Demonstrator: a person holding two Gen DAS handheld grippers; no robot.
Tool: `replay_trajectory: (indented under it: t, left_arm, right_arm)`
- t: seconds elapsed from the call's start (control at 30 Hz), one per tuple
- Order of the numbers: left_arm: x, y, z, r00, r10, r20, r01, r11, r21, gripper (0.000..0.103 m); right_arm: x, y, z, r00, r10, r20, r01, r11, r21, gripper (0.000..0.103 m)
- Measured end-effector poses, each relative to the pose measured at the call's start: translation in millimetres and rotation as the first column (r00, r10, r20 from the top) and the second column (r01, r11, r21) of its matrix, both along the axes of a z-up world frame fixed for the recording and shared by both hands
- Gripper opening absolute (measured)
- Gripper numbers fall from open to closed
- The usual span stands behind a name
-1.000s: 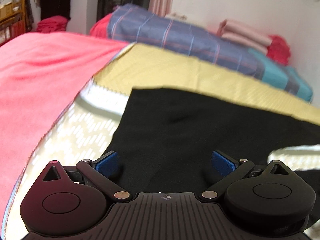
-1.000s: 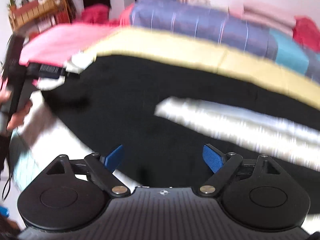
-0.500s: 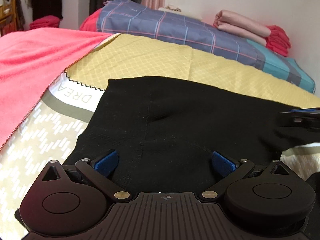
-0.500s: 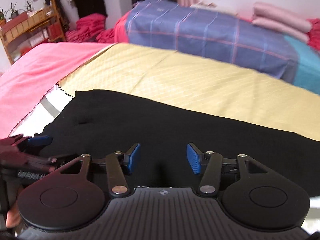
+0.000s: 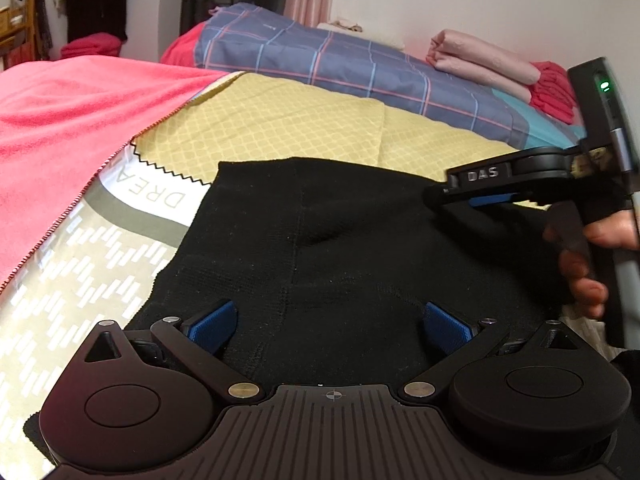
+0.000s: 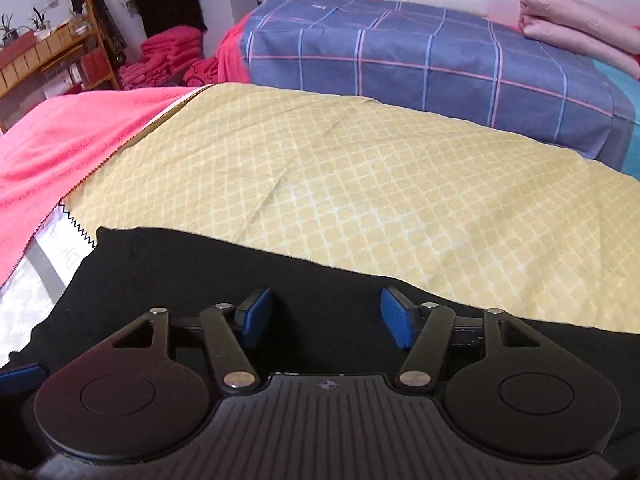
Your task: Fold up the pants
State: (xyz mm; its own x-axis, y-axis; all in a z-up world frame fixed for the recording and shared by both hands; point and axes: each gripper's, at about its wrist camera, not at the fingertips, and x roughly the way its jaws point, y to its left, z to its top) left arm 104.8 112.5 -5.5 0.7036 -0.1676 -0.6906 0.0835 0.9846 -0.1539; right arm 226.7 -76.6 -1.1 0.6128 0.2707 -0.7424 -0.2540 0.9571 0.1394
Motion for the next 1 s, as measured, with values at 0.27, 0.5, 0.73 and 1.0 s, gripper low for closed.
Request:
replay_trajectory:
  t: [0.27,0.5,0.73,1.0]
  left_arm:
    - [1.1,-2.3,-0.6,1.000,0.001,0.001,-0.001,1.000,0.013,0.103]
    - [0.9,-3.0,-1.3,1.000,0.001,0.003,-0.001,1.000,0.018,0.103]
    - [2.1,-6.2,-2.6,1.000,0.005,0.004,-0.005,0.999,0.038,0.103]
    - [4.2,-15.7,-3.2,1.000,0.015,-0.004,-0.014,0.996,0.090,0.103]
  right_arm:
    - [-27.7,-0.8,-11.9,0.997,0.075,0.004,-0.075,0.997,-0.012,0.081]
    - [-48.0,-93.3,34.1,0.970,-0.241,0.028,0.241,0.970,0.015,0.087]
    - [-70.4,-239.9,-0.2,0.871,-0.485,-0.080,0.490,0.870,0.058,0.084]
    - [-126.1,-347.1,12.0,0.704,-0.701,-0.111,0.695,0.648,0.313,0.074]
